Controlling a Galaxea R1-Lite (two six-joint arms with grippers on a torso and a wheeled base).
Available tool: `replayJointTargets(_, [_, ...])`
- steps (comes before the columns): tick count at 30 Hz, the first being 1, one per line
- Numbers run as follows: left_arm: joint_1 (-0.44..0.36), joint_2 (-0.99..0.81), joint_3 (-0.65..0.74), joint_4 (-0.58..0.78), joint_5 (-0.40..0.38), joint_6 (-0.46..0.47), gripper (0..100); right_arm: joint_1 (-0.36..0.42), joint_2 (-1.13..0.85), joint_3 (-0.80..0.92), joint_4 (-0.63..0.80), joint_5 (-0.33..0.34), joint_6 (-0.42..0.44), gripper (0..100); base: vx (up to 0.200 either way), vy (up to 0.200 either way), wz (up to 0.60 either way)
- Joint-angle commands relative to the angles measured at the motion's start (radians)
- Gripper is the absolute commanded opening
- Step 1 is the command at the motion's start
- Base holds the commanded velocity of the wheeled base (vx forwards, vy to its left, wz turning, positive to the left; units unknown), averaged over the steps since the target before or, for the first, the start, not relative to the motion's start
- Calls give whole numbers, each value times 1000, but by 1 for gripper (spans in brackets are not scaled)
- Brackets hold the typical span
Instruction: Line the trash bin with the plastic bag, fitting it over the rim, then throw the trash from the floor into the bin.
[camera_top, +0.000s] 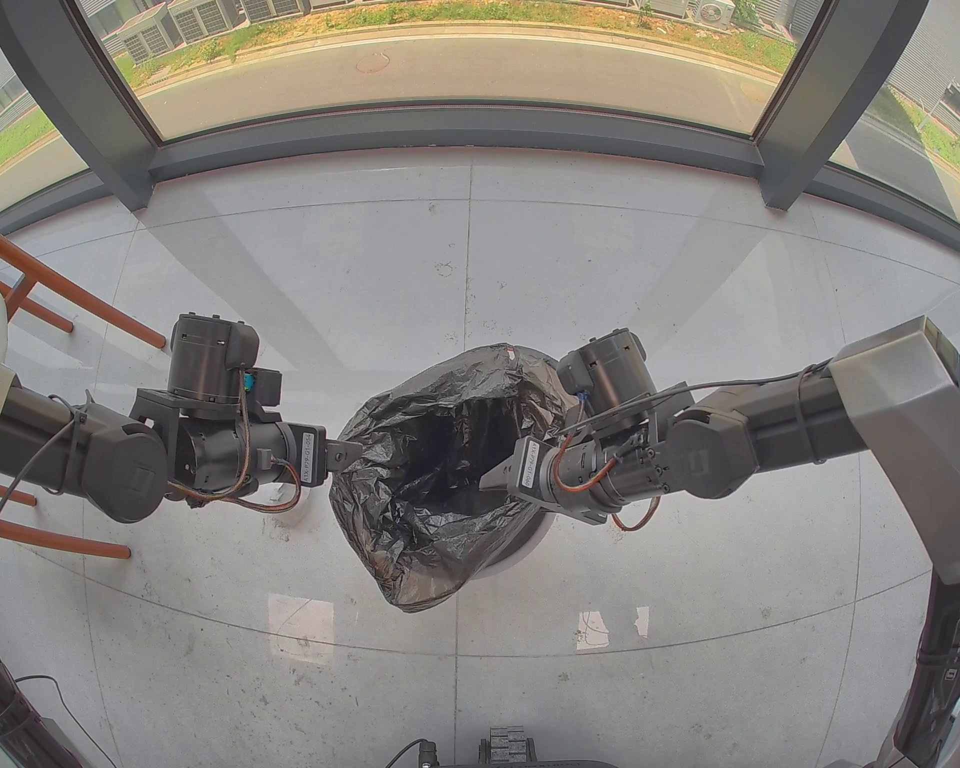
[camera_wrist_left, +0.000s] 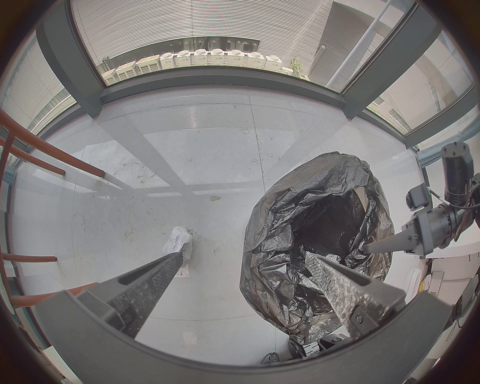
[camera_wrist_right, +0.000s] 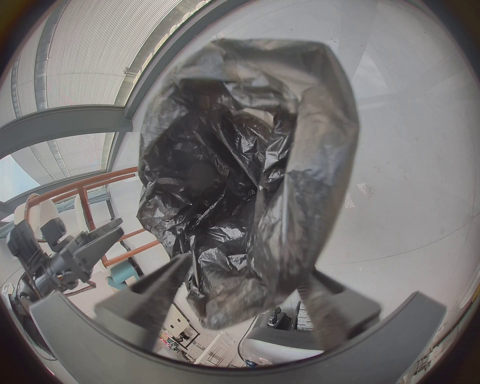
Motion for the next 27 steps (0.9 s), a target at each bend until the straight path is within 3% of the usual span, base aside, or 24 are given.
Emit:
replayJointTargets(1, [0, -6, -1, -1, 0, 0, 100, -6, 12, -18, 23, 0, -2, 0, 0, 0, 0])
replayJointTargets(9, [2, -4, 3, -1, 0, -1, 100, -73, -146, 69, 261, 9, -53, 0, 0, 0, 0])
replayJointTargets(14, [-1, -6, 26, -2, 0, 0, 100, -138, -157, 161, 256, 7, -169, 0, 0, 0, 0])
replayJointTargets(20, [-3, -9, 32, -2, -1, 2, 100, -135, -145, 154, 232, 13, -177, 0, 0, 0, 0])
replayJointTargets(21, [-3, -10, 30, -2, -1, 2, 100, -133, -145, 157, 215, 20, -177, 100, 0, 0, 0])
replayJointTargets(27, [-1, -58, 41, -1, -4, 0, 100, -132, -212, 195, 181, 32, -174, 100, 0, 0, 0])
